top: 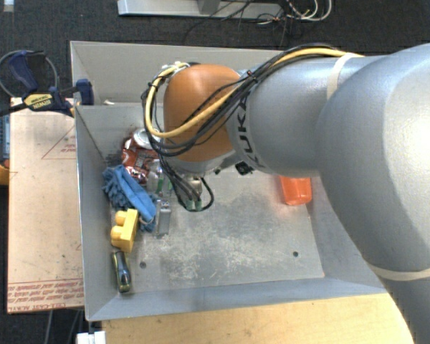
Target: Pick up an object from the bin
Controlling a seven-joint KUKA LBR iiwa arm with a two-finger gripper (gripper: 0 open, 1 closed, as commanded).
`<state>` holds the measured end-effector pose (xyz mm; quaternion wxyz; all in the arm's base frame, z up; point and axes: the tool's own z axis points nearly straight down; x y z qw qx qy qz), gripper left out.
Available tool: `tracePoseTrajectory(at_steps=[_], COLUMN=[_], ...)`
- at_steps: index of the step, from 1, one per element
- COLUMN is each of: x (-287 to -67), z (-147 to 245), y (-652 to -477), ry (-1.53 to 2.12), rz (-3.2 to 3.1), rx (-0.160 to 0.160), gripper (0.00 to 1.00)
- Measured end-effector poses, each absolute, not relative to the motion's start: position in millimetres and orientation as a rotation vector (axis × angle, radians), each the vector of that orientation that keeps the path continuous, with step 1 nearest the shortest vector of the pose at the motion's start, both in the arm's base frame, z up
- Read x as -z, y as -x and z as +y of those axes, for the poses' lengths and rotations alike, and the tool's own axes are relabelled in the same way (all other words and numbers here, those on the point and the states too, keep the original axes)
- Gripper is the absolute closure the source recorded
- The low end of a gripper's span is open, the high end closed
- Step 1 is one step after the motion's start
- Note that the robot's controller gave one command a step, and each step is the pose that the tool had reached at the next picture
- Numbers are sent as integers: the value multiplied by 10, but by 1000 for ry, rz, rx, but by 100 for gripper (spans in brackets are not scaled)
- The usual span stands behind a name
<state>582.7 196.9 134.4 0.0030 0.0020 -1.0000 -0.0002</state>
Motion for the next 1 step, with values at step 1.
tracePoseTrajectory(at_steps=[1], x=[-1393], z=[1957], y=[-5845], ry=[1], rz=[-3142], rx=[2], gripper=[0])
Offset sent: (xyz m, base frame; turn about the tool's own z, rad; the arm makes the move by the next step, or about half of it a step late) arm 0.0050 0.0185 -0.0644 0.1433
